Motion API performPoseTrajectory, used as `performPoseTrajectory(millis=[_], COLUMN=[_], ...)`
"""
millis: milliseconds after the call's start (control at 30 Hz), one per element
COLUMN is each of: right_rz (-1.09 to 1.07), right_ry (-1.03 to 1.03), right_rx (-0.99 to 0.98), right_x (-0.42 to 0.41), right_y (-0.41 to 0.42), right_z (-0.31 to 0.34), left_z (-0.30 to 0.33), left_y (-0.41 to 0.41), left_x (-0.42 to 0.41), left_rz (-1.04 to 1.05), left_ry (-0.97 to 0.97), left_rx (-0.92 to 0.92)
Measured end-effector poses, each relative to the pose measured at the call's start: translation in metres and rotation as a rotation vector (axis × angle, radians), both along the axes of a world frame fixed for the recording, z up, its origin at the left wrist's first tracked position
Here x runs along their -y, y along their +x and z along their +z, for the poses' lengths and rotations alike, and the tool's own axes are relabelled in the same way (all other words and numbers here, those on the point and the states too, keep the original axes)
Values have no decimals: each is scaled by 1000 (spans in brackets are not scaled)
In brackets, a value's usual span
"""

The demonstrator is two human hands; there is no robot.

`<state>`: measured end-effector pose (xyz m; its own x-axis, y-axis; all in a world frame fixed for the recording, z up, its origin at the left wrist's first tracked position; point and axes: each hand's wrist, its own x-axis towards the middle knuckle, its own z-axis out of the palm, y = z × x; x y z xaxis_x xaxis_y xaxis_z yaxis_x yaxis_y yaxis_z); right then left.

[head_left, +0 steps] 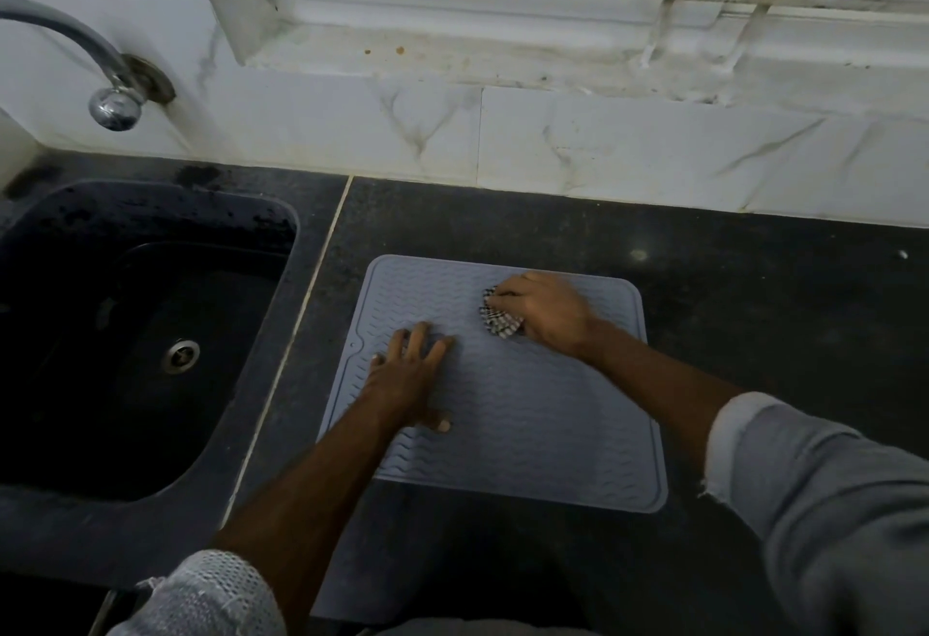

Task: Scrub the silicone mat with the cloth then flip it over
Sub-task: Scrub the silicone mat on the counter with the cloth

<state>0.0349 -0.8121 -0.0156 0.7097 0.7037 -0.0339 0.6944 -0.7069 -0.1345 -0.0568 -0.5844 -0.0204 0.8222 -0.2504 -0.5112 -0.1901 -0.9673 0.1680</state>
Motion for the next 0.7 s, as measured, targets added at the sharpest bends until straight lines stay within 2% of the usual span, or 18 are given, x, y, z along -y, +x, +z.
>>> performPoseTrajectory(millis=[100,200,300,433,600,700], right_rz=[55,-23,16,27,-92,-135], right_ry=[-58,28,-46,-128,-80,94], right_rx=[10,0,15,44,-39,-103], right_x=[-14,20,56,55,60,58], right_y=[-4,-10,-14,-17,-20,-22], right_z=[-5,-10,-9,-5,-6,-4], left_z=[0,-1,0,5,12,15], left_y=[0,-2,-2,0,4,8], left_x=[0,-1,-1,3,19,42], left_rz=[-3,-3,2,22,54,14], left_ry=[8,-7,-12,-17,-53,-80], left_rx=[0,13,8,-20,23,46])
